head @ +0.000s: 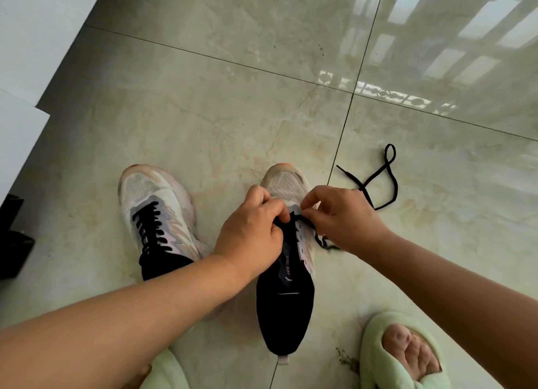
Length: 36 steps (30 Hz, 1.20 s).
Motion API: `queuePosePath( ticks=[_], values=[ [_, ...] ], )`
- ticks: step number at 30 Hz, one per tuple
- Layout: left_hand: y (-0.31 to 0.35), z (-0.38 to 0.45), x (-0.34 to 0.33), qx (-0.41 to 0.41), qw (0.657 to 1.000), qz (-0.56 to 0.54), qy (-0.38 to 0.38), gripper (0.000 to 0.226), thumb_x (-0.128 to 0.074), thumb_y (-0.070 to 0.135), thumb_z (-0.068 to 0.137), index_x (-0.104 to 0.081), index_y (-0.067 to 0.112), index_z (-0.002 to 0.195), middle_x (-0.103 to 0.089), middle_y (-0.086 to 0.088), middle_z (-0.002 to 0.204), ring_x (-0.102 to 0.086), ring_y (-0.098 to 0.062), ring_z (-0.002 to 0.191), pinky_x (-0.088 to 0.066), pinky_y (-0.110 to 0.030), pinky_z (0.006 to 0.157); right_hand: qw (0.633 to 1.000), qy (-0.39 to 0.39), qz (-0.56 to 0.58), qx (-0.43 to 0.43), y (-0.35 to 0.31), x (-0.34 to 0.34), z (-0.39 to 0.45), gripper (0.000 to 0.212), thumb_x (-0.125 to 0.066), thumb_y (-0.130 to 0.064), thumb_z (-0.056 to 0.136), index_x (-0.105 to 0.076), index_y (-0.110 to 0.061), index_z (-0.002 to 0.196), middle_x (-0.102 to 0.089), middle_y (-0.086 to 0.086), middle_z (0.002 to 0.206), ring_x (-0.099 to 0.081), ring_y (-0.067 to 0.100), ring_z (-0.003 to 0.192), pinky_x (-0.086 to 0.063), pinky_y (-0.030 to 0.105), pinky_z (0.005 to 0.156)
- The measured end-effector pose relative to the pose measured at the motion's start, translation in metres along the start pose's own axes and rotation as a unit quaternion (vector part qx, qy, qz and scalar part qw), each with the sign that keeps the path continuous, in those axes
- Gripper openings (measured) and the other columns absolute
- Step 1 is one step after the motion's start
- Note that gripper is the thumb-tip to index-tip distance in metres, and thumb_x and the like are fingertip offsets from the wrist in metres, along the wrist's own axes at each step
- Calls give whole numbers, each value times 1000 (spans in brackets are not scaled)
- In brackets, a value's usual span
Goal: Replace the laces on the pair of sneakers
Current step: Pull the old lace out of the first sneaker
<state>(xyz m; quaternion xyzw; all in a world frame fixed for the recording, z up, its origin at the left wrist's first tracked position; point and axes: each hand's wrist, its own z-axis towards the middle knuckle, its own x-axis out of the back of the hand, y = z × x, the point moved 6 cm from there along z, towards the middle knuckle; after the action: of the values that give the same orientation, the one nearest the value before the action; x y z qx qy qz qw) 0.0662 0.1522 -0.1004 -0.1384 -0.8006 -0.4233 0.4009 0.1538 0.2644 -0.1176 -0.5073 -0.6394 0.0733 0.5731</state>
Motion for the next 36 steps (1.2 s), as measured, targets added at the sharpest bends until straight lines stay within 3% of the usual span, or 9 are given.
queuePosePath(
  ticks=[3,5,9,12,20,23,27,30,36],
  values=[
    [1,0,1,0,1000,-7,1,21,-53,2,77,-63,17,88,-44,5,96,-46,-14,68,-46,-31,66,999,-38,4,6,-2,0,-1,4,-67,-20,80,-68,-21,84,-56,-12,58,-52,3,60,-39,17,64],
    [1,0,1,1,1000,-8,-1,22,-53,2,78,-64,17,90,-44,5,97,-46,-14,67,-46,-31,66,996,-41,-51,54,-7,2,-1,6,-66,-21,80,-69,-18,85,-57,-7,68,-55,13,71,-40,28,76],
    [1,0,1,-1,1000,-6,-2,24,-53,2,79,-65,17,93,-44,5,98,-49,-15,69,-47,-32,66,971,-47,-205,112,-15,-6,1,14,-51,-26,86,-64,-20,89,-56,-6,79,-54,18,87,-25,28,79],
    [1,0,1,-2,1000,-4,-1,26,-52,1,78,-65,18,94,-44,5,99,-47,-13,70,-46,-31,67,953,-48,-276,113,-15,-9,4,21,-41,-29,86,-58,-17,86,-58,-3,82,-53,20,85,-26,30,79],
    [0,-1,1,1,1000,-2,1,27,-51,0,78,-65,18,92,-42,10,97,-49,-13,72,-45,-27,68,925,-34,-375,-49,46,20,-1,15,-42,-22,84,-44,-16,70,-46,-3,68,-47,19,75,-29,32,77],
    [0,0,1,3,1000,-7,0,26,-52,0,78,-65,18,92,-42,9,97,-49,-13,72,-45,-28,68,939,-1,-342,-41,43,20,-4,10,-46,-20,83,-50,-15,75,-49,-2,73,-51,21,82,-29,33,80],
    [0,-1,1,-2,1000,-3,-5,25,-52,1,78,-64,18,93,-42,9,97,-49,-12,72,-46,-28,68,975,67,-192,87,3,16,-7,8,-67,-17,79,-65,-13,86,-57,1,80,-53,26,82,-28,33,78],
    [0,0,1,-4,1000,-3,-8,25,-53,2,79,-64,18,94,-42,8,97,-50,-13,71,-47,-29,67,974,20,-171,148,-18,4,-7,6,-68,-15,79,-70,-15,85,-59,1,80,-52,25,82,-32,33,78],
    [0,0,1,-4,1000,-1,0,25,-52,2,78,-65,17,93,-41,8,96,-52,-16,74,-47,-32,68,961,-33,-224,158,-20,-2,-5,16,-55,-27,85,-67,-18,92,-56,-3,88,-46,18,92,-26,29,86]
  ],
)
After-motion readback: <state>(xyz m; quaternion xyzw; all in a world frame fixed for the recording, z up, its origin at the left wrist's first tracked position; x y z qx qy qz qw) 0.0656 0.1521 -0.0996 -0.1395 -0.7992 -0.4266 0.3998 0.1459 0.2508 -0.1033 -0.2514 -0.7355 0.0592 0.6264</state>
